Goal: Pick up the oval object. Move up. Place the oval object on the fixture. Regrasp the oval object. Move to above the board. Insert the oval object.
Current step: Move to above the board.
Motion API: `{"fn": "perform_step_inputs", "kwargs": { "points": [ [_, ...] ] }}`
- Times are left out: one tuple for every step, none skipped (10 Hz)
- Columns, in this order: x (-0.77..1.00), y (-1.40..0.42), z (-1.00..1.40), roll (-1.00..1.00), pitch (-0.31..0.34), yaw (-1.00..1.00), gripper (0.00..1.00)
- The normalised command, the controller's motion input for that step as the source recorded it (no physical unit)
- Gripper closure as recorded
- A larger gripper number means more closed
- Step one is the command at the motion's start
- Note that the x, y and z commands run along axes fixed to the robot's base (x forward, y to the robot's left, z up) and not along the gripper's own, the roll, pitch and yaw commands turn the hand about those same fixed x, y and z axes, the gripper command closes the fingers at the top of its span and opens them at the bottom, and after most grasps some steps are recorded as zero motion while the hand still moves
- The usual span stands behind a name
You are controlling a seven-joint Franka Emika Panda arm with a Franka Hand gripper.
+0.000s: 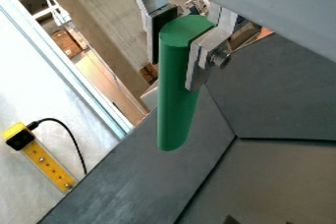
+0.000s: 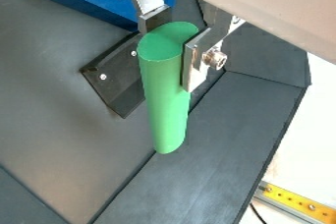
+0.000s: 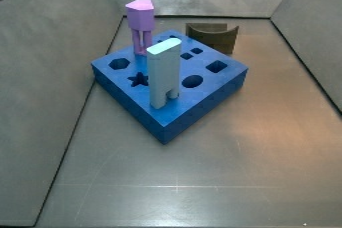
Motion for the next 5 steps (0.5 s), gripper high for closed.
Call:
{"fn": "perform_step_inputs", "kwargs": {
  "points": [
    [0.11,-0.05,0.0,0.03,0.155,0.21,1.0],
    [0.11,-0.05,0.0,0.03,0.155,0.21,1.0],
    [0.11,-0.05,0.0,0.03,0.155,0.21,1.0],
    [0.11,-0.05,0.0,0.03,0.155,0.21,1.0],
    [0.11,-0.05,0.0,0.03,0.155,0.21,1.0]
  ]
}}
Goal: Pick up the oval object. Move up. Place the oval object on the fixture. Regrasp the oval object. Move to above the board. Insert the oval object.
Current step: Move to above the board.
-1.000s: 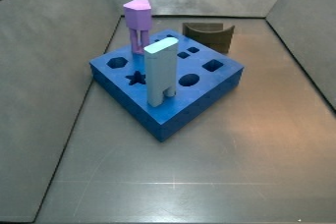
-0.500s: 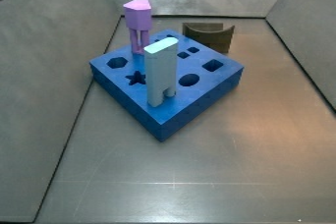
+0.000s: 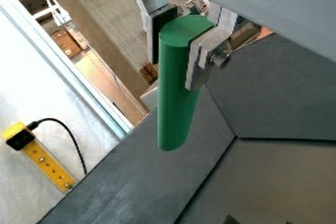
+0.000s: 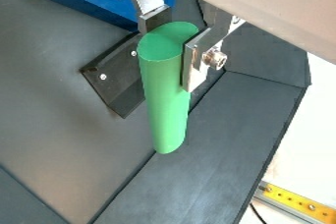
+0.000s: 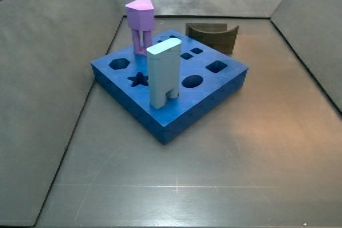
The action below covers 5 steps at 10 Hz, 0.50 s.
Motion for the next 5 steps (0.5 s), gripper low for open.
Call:
{"fn": "perform_step_inputs", "kwargs": {
  "points": [
    [0.11,-0.05,0.0,0.03,0.155,0.21,1.0],
    [0.11,-0.05,0.0,0.03,0.155,0.21,1.0],
    [0.11,-0.05,0.0,0.03,0.155,0.21,1.0],
    [0.11,-0.05,0.0,0.03,0.155,0.21,1.0],
    [0.11,-0.05,0.0,0.03,0.155,0.21,1.0]
  ]
}}
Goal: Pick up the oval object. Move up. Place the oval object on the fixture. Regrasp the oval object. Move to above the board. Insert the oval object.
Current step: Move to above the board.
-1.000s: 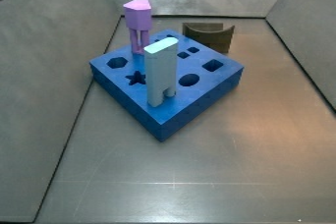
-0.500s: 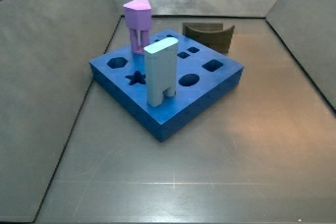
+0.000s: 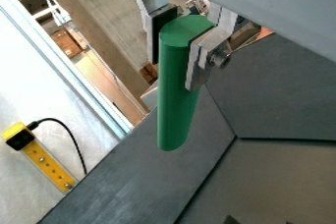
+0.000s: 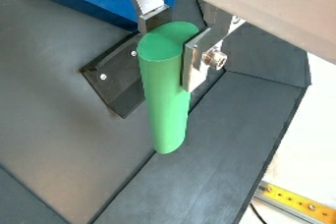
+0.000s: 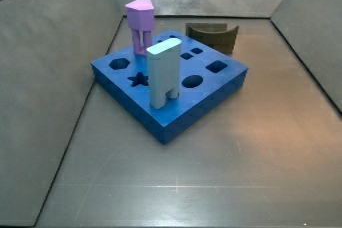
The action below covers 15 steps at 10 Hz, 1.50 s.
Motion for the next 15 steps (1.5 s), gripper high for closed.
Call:
{"fn": "perform_step_inputs", "kwargs": {
  "points": [
    [0.11,-0.05,0.0,0.03,0.155,0.21,1.0],
    [0.11,-0.05,0.0,0.03,0.155,0.21,1.0],
    [0.11,-0.05,0.0,0.03,0.155,0.21,1.0],
    [0.11,-0.05,0.0,0.03,0.155,0.21,1.0],
    [0.11,-0.05,0.0,0.03,0.155,0.21,1.0],
    [0.11,-0.05,0.0,0.03,0.155,0.21,1.0],
    [0.11,-0.05,0.0,0.03,0.155,0.21,1.0],
    [0.11,-0.05,0.0,0.03,0.155,0.21,1.0],
    [0.11,-0.05,0.0,0.03,0.155,0.21,1.0],
    [-1.0,-0.98,0.45,-0.55,0.045,1.0,1.0],
    [-1.0,-0.98,0.46,-0.54,0.037,1.0,1.0],
    [-1.0,-0.97,0.47,-0.54,-0.002,1.0,1.0],
    [-1.0,-0.94,0.45,-0.53,-0.043,1.0,1.0],
    [-1.0,-0.95,0.46,-0.52,-0.075,1.0,1.0],
    [-1.0,-0.91,0.45,-0.5,-0.119,1.0,1.0]
  ]
}}
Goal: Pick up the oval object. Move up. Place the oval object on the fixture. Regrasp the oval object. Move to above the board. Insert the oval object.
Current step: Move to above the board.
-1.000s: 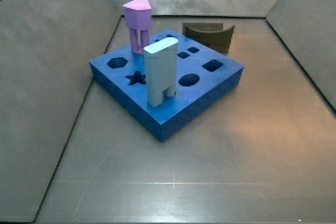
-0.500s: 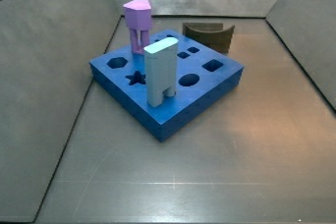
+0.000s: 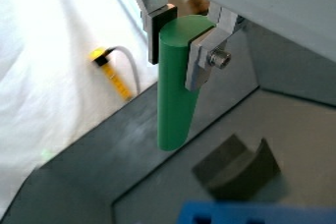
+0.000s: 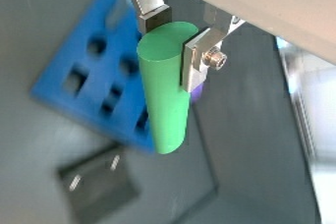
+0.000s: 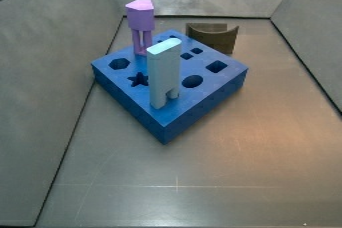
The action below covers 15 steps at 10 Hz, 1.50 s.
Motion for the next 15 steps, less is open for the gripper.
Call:
{"fn": "perform_step_inputs", "kwargs": {
  "points": [
    [-1.0,-0.89,0.44,-0.49,-0.151,1.0,1.0],
    [-1.0,-0.88,0.44,-0.48,-0.173,1.0,1.0],
    [-0.79,-0.65,0.33,-0.46,-0.216,1.0,1.0],
    [-0.54,-0.43,0.22,-0.45,-0.244,1.0,1.0],
    [-0.26,-0.16,0.07,-0.43,-0.291,1.0,1.0],
    [-0.18,-0.1,0.03,-0.42,-0.308,1.0,1.0],
    [-0.12,-0.04,0.03,-0.38,-0.371,1.0,1.0],
    [-0.11,-0.01,0.01,-0.37,-0.399,1.0,1.0],
    [-0.1,0.01,0.0,-0.34,-0.455,1.0,1.0],
    [-0.1,0.01,0.01,-0.31,-0.497,1.0,1.0],
    [-0.09,0.02,-0.01,-0.28,-0.538,1.0,1.0],
    [-0.08,0.02,0.0,-0.25,-0.578,1.0,1.0],
    [-0.07,0.02,-0.01,-0.2,-0.633,1.0,1.0],
    [-0.07,0.01,-0.01,-0.16,-0.682,1.0,1.0],
    [-0.07,0.01,-0.01,-0.13,-0.713,1.0,1.0]
  ]
}}
